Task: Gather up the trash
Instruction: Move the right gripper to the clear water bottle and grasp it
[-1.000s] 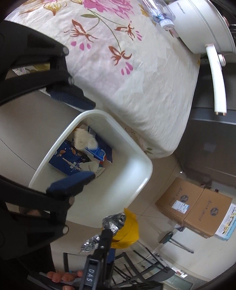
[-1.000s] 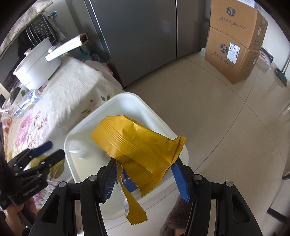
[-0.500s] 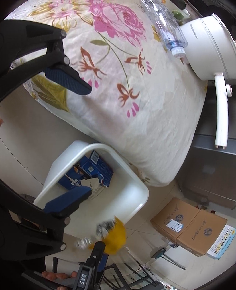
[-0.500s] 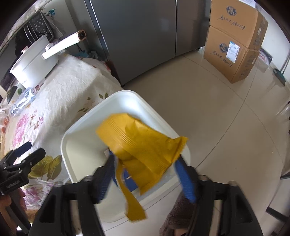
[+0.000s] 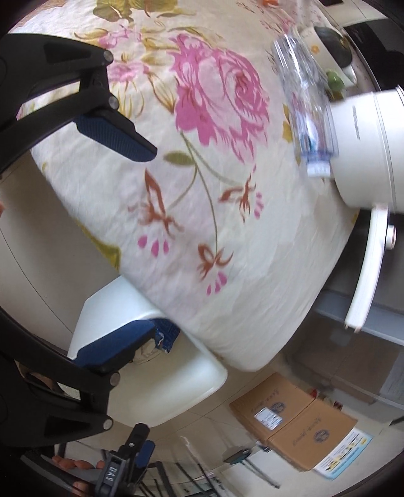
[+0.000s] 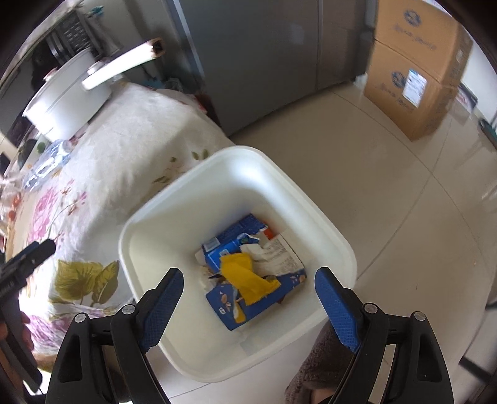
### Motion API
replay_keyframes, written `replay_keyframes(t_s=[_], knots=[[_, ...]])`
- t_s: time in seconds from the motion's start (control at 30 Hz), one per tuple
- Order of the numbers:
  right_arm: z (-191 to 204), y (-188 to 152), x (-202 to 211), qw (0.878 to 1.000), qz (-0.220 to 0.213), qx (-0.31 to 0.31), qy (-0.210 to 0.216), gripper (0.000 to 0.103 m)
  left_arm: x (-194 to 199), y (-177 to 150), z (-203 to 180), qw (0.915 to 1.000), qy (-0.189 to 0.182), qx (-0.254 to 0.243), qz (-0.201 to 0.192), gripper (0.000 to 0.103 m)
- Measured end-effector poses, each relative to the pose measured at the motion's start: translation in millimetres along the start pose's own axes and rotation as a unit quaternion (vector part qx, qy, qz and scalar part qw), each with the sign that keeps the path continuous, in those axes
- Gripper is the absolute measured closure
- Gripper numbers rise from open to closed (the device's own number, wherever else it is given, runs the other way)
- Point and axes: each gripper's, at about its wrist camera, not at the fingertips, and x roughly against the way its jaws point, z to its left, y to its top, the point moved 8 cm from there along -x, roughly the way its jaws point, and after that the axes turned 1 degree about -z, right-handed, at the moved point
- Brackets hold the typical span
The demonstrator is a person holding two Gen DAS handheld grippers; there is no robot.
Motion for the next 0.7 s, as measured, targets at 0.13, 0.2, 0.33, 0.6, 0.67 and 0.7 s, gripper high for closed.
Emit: replay_keyframes(t_s=[0.13, 0.2, 0.33, 0.6, 0.67, 0.7], knots=[[32, 15, 8, 0.999, -0.010, 0.041, 0.011, 0.015, 11, 5, 33, 0.9991, 0.024, 0.035, 0.002, 0.002], [52, 26, 11, 0.998, -0.018, 0.062, 0.016, 0.015, 21, 9, 50, 0.9981, 0.034, 0.051, -0.003, 0.002], [105, 51, 15, 0.992, -0.034, 0.114, 0.036, 0.015, 41, 12, 83, 0.9957, 0.053, 0.075, -0.009, 0.002], [243, 97, 2, 0.954, -0.074, 0.280, 0.071, 0.014, 63, 5, 152, 0.9885, 0.087, 0.123, -0.012, 0.001], [272, 104, -8, 0.943, -0.076, 0.313, 0.080, 0.014, 66, -1, 169, 0.9852, 0.089, 0.146, -0.008, 0.001], [286, 108, -14, 0.937, -0.076, 0.330, 0.084, 0.014, 67, -2, 176, 0.9837, 0.084, 0.159, -0.007, 0.001]])
